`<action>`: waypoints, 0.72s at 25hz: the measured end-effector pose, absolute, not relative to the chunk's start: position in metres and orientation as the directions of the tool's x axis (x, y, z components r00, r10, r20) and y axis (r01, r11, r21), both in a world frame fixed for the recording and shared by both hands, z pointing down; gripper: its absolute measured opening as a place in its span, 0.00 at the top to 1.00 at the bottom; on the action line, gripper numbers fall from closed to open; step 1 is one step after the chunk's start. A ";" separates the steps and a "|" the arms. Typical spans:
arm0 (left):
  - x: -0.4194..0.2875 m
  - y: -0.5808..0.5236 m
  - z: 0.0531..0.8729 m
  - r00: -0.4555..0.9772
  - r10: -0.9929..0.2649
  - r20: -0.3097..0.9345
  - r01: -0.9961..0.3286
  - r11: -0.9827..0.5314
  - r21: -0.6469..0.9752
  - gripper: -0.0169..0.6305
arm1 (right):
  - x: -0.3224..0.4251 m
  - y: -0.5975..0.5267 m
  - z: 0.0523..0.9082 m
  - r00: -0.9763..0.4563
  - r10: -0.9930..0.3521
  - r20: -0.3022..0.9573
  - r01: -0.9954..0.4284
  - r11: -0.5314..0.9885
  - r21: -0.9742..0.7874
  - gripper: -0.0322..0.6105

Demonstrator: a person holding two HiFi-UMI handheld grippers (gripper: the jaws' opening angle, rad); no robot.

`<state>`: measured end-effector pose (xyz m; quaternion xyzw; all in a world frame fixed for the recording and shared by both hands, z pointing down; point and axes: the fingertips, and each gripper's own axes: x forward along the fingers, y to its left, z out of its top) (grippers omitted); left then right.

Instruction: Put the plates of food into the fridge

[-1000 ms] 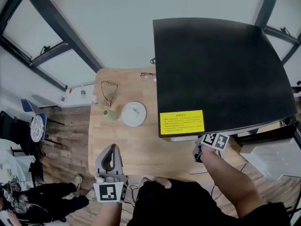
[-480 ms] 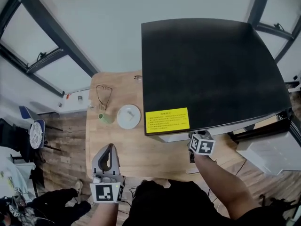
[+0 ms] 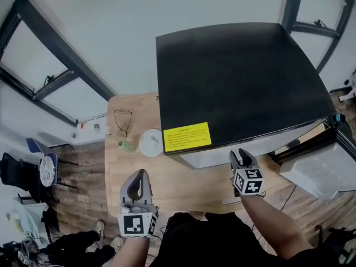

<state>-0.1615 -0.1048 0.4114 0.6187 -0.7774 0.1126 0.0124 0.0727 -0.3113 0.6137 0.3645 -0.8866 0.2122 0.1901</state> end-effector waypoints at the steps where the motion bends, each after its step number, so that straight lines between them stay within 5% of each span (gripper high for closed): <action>1: -0.159 -0.106 0.410 -0.231 -0.961 0.154 -0.965 0.206 -0.159 0.97 | 0.077 -0.306 0.603 -0.678 -0.567 0.468 -0.716 0.654 -0.243 0.70; 11: -0.141 -0.110 0.405 -0.204 -0.972 0.115 -0.976 0.192 -0.104 0.97 | 0.117 -0.273 0.493 -0.782 -0.563 0.269 -0.618 0.756 -0.216 0.88; 18: -0.125 -0.113 0.415 -0.159 -0.982 0.100 -0.984 0.149 -0.097 0.97 | 0.140 -0.268 0.454 -0.796 -0.564 0.219 -0.604 0.763 -0.231 0.92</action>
